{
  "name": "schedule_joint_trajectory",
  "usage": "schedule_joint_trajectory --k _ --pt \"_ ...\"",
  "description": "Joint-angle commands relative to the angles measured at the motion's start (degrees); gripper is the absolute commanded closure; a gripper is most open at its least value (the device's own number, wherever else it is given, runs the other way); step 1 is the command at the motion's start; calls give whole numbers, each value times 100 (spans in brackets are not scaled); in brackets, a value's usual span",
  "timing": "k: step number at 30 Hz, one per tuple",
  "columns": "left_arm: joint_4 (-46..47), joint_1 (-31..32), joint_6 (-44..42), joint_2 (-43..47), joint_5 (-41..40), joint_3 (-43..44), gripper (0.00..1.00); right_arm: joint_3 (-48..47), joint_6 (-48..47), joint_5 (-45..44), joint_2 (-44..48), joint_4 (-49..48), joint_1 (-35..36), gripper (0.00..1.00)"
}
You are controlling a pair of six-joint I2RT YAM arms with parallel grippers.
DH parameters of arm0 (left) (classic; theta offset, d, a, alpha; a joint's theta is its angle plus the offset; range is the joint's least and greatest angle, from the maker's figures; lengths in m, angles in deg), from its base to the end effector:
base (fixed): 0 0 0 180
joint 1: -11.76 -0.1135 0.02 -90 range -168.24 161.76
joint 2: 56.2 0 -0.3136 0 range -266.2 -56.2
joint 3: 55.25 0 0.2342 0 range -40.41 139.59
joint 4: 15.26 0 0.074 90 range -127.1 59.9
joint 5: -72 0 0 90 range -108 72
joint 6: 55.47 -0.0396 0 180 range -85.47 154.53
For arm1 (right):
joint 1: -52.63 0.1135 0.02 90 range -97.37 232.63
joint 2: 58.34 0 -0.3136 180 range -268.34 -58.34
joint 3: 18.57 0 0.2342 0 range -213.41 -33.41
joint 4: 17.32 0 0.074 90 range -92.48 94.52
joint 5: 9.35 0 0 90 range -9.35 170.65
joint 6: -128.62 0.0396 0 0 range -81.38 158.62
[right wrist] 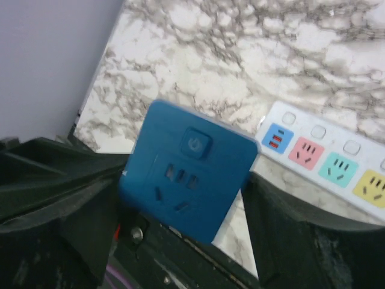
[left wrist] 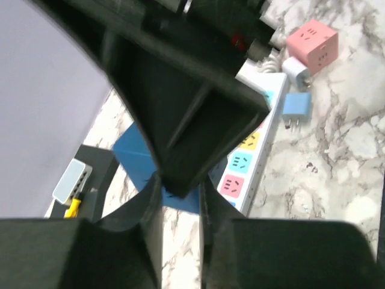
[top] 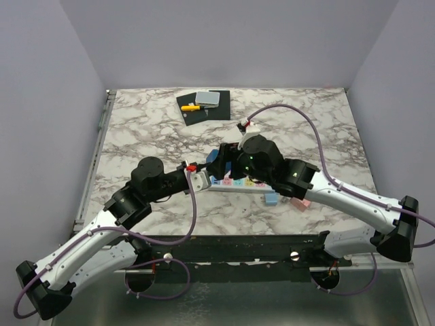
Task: Insert the plug
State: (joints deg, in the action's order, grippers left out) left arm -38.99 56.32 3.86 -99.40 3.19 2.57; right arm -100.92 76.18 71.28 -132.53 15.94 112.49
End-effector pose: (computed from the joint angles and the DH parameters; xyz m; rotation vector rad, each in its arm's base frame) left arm 0.0808 -0.0997 0.3697 1.2691 1.1970 -0.4975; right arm 0.1405 0.2292 0.4005 -0.3020 2.1043 0.8995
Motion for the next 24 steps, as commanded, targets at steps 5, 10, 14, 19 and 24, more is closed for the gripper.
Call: schedule_joint_trajectory --k 5,10,14,19,24 --pt "-30 52 -181 68 162 -113 93 -807 22 74 -76 491 71 14" --pt "9 53 -127 13 108 -57 93 -824 86 80 -216 707 70 14" --pt "-45 49 50 74 -27 -192 89 -871 151 -236 -365 1187 70 13" --pt "-1238 53 -390 129 427 -392 23 -345 333 -581 -5 1397 72 9" --pt "-2424 53 -1355 32 1142 -348 6 514 391 -516 602 1520 70 5"
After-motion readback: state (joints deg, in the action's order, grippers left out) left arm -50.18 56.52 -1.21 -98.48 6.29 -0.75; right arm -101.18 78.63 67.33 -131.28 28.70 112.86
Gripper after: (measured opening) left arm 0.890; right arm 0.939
